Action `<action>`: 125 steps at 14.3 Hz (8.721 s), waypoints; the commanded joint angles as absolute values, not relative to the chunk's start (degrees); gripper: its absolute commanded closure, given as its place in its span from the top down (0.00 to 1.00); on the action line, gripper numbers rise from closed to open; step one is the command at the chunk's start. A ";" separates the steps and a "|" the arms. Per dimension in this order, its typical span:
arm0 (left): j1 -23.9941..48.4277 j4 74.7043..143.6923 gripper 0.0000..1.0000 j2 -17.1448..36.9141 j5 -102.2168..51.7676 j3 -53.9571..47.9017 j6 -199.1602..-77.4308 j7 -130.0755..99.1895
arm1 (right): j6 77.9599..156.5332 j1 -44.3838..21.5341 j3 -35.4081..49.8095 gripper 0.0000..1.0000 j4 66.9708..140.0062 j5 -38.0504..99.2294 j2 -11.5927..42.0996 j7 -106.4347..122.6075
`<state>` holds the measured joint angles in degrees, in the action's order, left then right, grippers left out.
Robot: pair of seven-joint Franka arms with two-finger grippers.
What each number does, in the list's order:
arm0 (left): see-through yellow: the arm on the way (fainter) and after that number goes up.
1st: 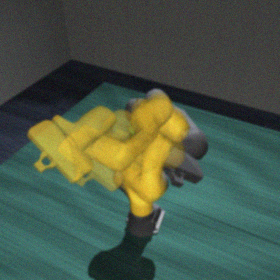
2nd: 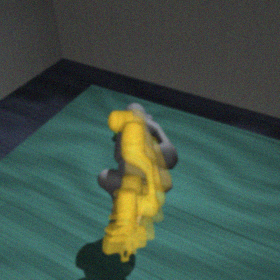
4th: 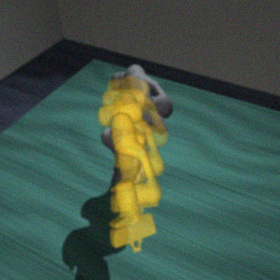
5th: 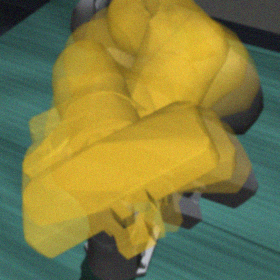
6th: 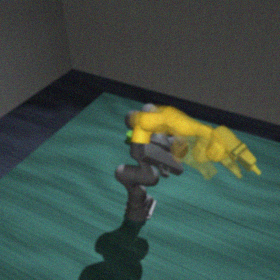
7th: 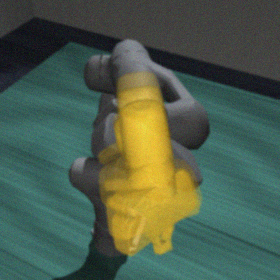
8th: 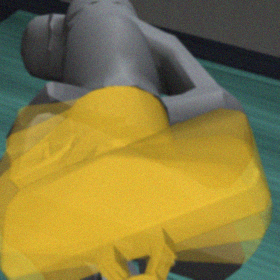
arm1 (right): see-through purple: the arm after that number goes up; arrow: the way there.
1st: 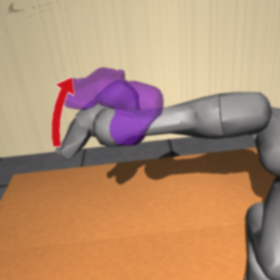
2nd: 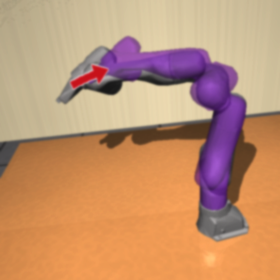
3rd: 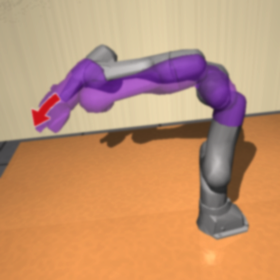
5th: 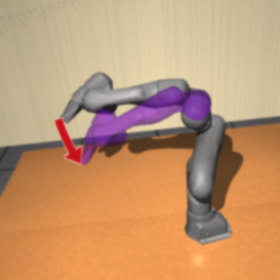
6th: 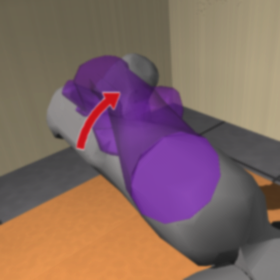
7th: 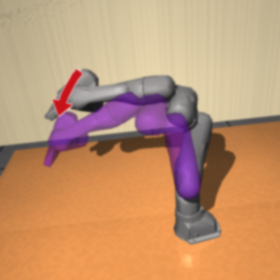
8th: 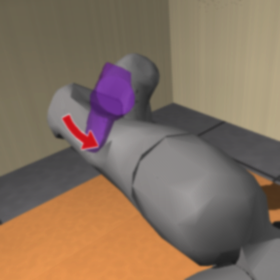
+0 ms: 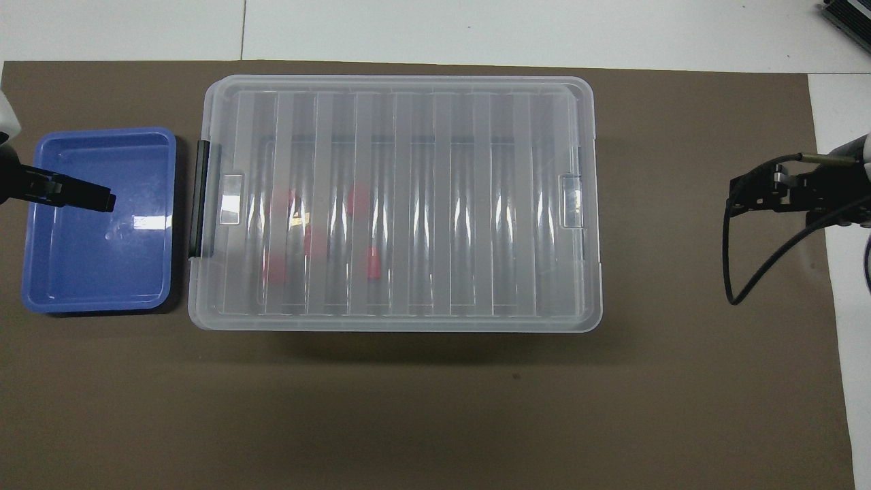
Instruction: Place red block in blue tray from box
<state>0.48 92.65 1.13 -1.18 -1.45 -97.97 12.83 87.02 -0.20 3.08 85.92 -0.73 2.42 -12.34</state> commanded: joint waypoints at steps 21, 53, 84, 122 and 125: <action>-0.18 93.16 1.00 0.44 -1.93 -1.67 -97.29 13.36 | 110.19 -8.87 4.22 0.90 98.94 -0.09 6.86 -19.16; 2.71 93.08 1.00 -1.49 -2.20 -3.07 -96.32 -7.72 | 107.49 5.97 3.96 0.85 105.47 -3.78 5.71 15.27; 21.09 116.28 0.98 15.11 6.94 -3.78 -133.50 -34.38 | 85.09 2.46 5.10 1.00 84.63 -1.50 1.76 -11.78; -6.49 95.24 0.01 8.71 -0.88 -2.90 -101.74 13.07 | 111.70 11.95 4.75 0.00 101.34 0.79 2.37 -6.16; -9.05 104.30 0.02 5.81 -0.88 -2.81 -111.33 14.68 | 113.82 12.48 4.66 0.00 101.95 0.35 4.48 -4.92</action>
<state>-7.83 96.06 10.18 0.03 -2.35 -105.26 13.37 112.18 11.69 4.40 101.15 -0.17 3.78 -6.51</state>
